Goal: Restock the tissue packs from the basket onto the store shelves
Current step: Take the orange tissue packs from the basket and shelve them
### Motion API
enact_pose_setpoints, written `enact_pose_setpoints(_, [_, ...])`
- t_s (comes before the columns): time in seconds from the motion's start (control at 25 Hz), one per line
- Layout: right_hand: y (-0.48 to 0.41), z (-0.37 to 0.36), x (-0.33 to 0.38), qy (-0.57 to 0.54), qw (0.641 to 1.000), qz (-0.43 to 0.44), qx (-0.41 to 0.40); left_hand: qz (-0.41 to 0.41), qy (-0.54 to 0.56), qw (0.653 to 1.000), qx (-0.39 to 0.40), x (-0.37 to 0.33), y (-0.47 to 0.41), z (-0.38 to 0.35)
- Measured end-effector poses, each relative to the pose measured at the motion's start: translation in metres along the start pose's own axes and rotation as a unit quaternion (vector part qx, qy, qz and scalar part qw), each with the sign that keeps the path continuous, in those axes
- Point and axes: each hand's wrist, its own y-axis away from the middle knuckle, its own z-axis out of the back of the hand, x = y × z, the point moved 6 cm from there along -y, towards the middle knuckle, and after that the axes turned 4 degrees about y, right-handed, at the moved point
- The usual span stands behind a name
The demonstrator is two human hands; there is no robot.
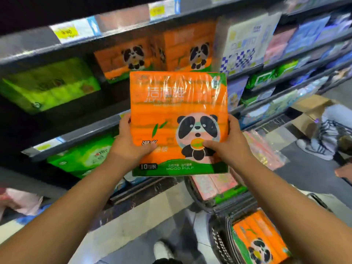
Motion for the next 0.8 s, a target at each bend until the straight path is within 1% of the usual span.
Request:
enact_pose_setpoints(0.12, [-0.032, -0.035, 0.041, 0.005, 0.999, 0.021, 0.024, 0.007, -0.003, 0.999, -0.031, 0.008, -0.025, 0.045])
enact_pose_setpoints(0.24, [-0.066, -0.062, 0.066, 0.017, 0.998, 0.041, 0.047, 0.02, 0.01, 0.998, -0.061, 0.014, -0.048, 0.072])
enact_pose_setpoints(0.36, [-0.096, -0.083, 0.081, 0.011, 0.996, 0.055, 0.066, 0.044, 0.046, 0.994, -0.09, 0.025, -0.068, 0.082])
enact_pose_setpoints(0.52, [-0.137, -0.107, 0.08, -0.027, 0.994, 0.035, 0.101, 0.091, 0.114, 0.981, -0.128, 0.044, -0.104, 0.087])
enact_pose_setpoints(0.56, [-0.148, -0.112, 0.08, -0.032, 0.992, 0.044, 0.115, 0.1, 0.119, 0.978, -0.137, 0.047, -0.114, 0.088])
enact_pose_setpoints(0.68, [-0.181, -0.125, 0.085, -0.042, 0.984, 0.084, 0.149, 0.09, 0.104, 0.979, -0.153, 0.055, -0.142, 0.095])
enact_pose_setpoints(0.8, [-0.219, -0.145, 0.088, -0.055, 0.977, 0.093, 0.183, 0.074, 0.05, 0.985, -0.149, 0.066, -0.177, 0.1])
